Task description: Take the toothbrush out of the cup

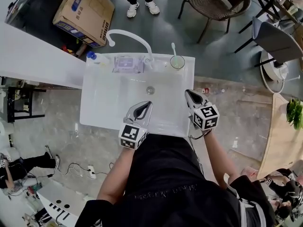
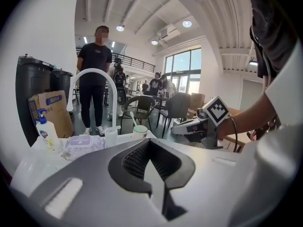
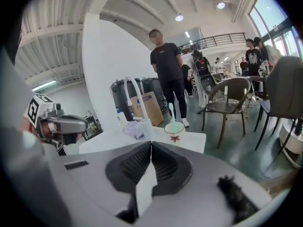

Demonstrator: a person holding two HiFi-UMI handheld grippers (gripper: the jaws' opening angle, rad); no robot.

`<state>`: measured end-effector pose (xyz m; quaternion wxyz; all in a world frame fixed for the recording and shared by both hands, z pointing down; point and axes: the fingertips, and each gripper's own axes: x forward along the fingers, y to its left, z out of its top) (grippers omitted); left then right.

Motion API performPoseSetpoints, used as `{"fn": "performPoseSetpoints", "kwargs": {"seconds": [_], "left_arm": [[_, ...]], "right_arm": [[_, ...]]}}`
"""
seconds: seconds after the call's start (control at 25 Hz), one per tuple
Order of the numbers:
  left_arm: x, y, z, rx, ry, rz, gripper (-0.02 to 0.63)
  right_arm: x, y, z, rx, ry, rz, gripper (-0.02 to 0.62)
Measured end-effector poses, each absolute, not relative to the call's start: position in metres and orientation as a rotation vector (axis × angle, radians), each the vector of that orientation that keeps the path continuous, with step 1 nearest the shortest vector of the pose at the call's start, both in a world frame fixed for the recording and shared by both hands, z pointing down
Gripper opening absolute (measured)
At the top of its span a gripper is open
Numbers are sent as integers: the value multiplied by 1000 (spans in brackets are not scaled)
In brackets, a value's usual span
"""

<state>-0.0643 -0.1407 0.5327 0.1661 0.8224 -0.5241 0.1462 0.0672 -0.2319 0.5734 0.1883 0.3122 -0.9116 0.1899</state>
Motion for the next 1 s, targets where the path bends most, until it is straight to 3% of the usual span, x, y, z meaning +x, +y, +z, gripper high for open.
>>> {"fn": "performPoseSetpoints", "kwargs": {"seconds": [1.0], "left_arm": [[-61,-177,558,2342,-1418,424,6]], "right_arm": [[5,-349,581,854,-2535,393,14]]}}
